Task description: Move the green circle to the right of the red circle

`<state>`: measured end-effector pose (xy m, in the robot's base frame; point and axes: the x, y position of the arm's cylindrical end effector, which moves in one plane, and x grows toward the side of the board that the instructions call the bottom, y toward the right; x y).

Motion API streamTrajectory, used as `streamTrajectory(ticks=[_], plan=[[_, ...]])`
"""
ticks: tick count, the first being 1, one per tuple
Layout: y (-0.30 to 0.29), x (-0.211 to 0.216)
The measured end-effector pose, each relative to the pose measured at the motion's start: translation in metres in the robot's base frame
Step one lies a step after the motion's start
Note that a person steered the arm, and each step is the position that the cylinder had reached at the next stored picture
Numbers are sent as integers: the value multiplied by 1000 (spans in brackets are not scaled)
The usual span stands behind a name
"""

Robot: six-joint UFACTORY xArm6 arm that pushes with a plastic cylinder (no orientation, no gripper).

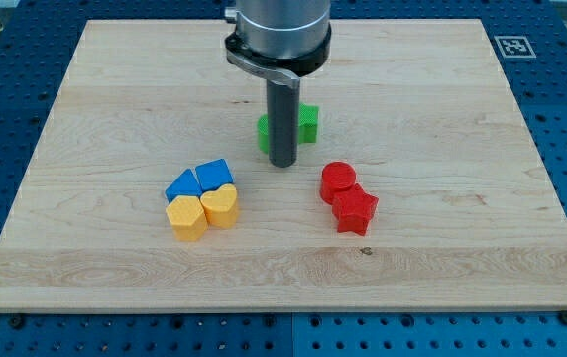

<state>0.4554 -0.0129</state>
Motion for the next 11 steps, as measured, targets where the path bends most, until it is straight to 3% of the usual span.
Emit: streamTrajectory(ticks=[2, 3, 6, 9, 11], plan=[[-63, -27], [-63, -45], [41, -18], [88, -36], [111, 12]])
